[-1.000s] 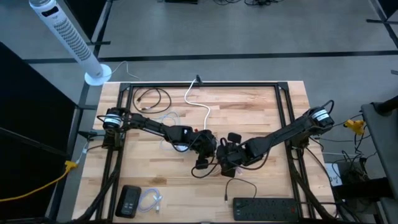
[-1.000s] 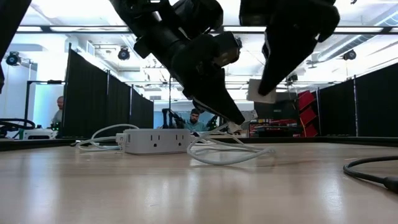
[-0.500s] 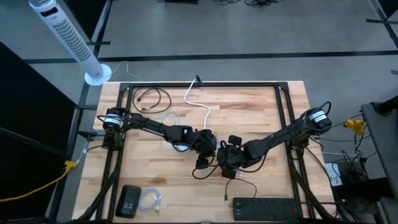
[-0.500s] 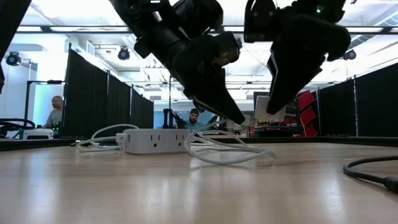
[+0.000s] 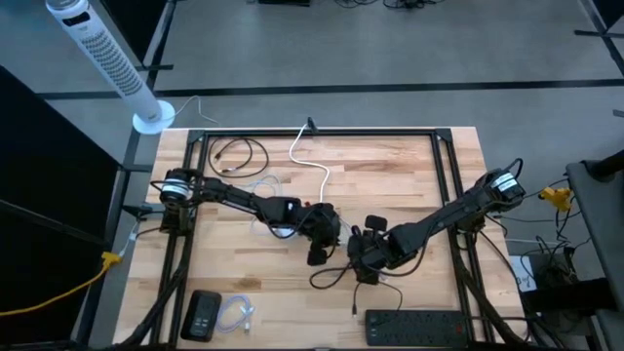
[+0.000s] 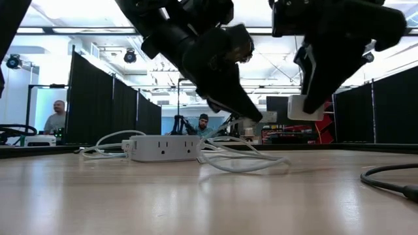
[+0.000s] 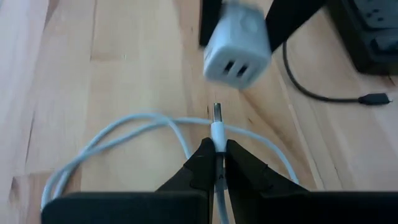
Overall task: Plug in charger cables
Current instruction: Insert the white charger cable into the charger adapter
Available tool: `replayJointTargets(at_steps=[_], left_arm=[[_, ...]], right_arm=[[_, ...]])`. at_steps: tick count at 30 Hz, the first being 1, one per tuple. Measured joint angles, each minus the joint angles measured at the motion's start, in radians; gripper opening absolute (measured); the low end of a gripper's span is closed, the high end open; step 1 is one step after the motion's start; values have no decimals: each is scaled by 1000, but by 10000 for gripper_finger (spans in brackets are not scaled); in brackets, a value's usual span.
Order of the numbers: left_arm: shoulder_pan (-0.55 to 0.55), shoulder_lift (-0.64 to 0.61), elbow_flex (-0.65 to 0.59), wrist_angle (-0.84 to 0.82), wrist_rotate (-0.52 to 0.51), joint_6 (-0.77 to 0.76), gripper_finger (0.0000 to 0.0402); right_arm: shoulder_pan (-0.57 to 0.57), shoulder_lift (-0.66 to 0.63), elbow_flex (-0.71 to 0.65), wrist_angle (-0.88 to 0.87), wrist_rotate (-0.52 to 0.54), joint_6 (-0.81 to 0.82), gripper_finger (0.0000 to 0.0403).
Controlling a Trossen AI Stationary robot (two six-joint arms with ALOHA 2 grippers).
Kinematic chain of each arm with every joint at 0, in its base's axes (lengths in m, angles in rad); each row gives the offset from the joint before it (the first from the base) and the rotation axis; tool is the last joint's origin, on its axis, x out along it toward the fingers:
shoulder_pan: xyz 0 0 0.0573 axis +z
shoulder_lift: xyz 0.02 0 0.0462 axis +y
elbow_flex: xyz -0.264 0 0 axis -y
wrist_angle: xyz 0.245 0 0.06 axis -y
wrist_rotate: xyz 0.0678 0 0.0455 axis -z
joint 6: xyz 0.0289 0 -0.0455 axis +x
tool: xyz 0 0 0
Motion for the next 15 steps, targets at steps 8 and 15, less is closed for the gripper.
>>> replayJointTargets(at_steps=[8, 15], left_arm=[[-16, 1, 1, 31, 1, -4, 16], [-17, 2, 1, 35, 1, -5, 16]], right_arm=[[-14, 10, 0, 18, -14, -5, 144], [-14, 10, 0, 49, -19, -25, 144]])
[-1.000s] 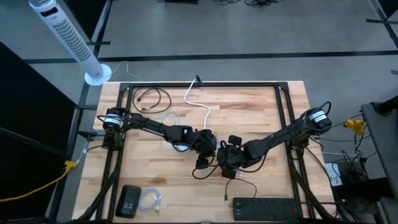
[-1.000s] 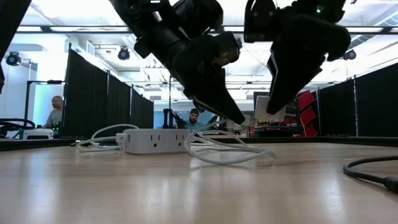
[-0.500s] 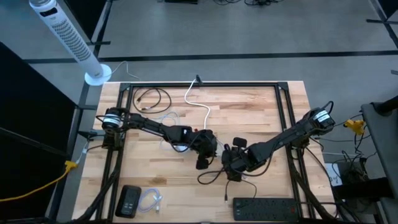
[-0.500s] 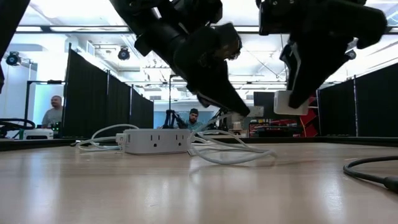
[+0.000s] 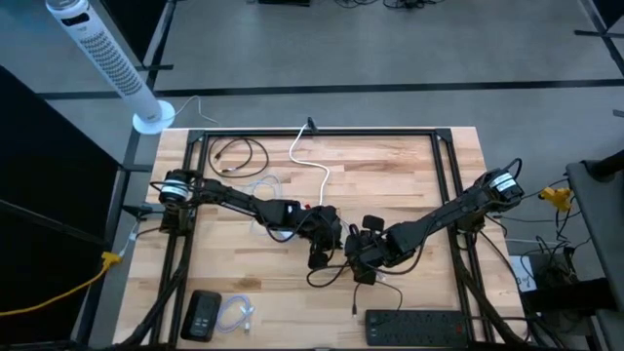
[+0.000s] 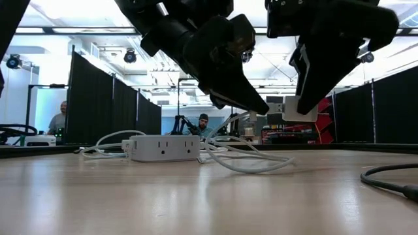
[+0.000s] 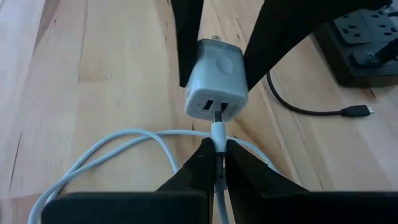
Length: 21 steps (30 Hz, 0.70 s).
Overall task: Plug in charger cables
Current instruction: Insert the white charger cable into the charger adapter
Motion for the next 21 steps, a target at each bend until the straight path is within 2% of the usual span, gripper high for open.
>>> replayJointTargets(at_steps=[21], left_arm=[[-19, 2, -1, 16, -7, 26, 16]], right_arm=[[-12, 0, -2, 9, -7, -9, 144]])
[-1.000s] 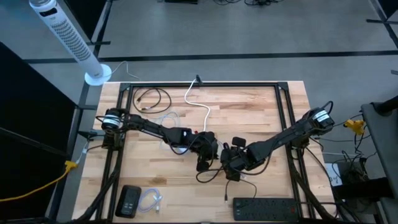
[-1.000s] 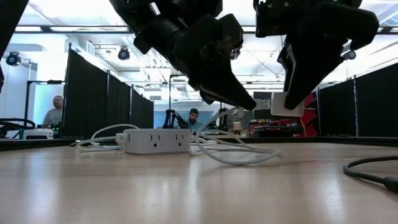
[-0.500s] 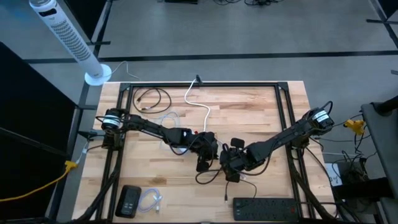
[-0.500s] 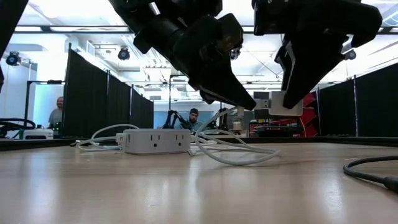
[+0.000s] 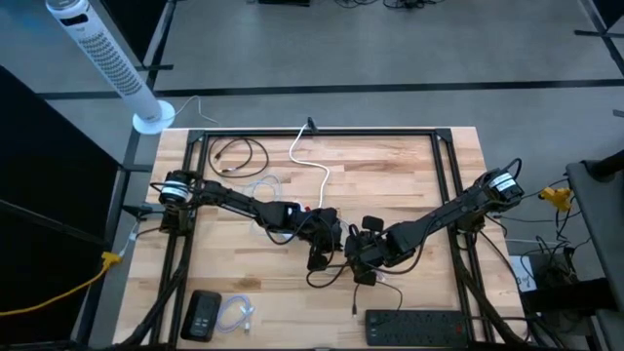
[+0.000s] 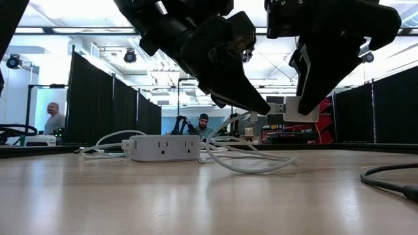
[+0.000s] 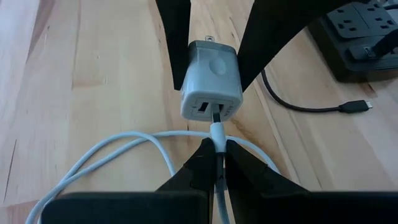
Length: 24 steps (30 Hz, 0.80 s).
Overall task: Plug in charger cables
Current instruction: Insert the white charger cable into the charger adapter
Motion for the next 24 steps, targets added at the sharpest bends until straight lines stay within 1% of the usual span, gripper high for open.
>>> replayJointTargets(at_steps=[8, 14, 24], left_arm=[[-5, 0, 0, 1, 3, 6, 16], [-14, 0, 0, 4, -1, 35, 16], [-19, 1, 0, 21, 3, 113, 16]], right_arm=[[-1, 0, 0, 2, 0, 0, 144], [-3, 0, 0, 3, -3, 9, 144], [-5, 0, 0, -5, -42, 55, 144]])
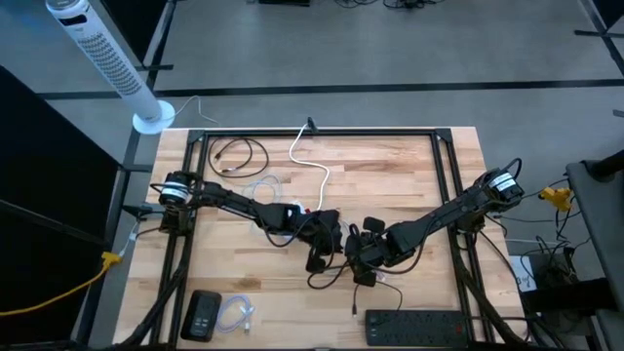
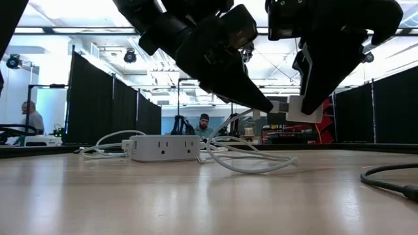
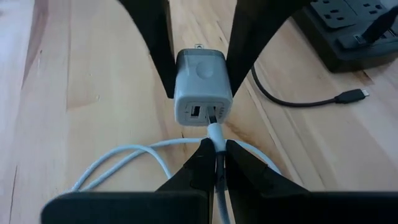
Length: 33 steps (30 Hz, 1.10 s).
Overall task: Plug in charger cables
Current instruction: Insert the white charger cable into the charger adapter
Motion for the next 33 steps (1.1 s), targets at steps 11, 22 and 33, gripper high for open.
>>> replayJointTargets(at_steps=[11, 22, 33], left_arm=[[-13, 0, 0, 9, -3, 109, 15], [-18, 33, 0, 19, 6, 124, 15], [-18, 26, -2, -5, -55, 117, 15]], right_arm=[[-1, 0, 1, 11, -26, -1, 144], [-5, 2, -3, 65, -33, -27, 144], [-5, 5, -15, 82, 22, -8, 144]])
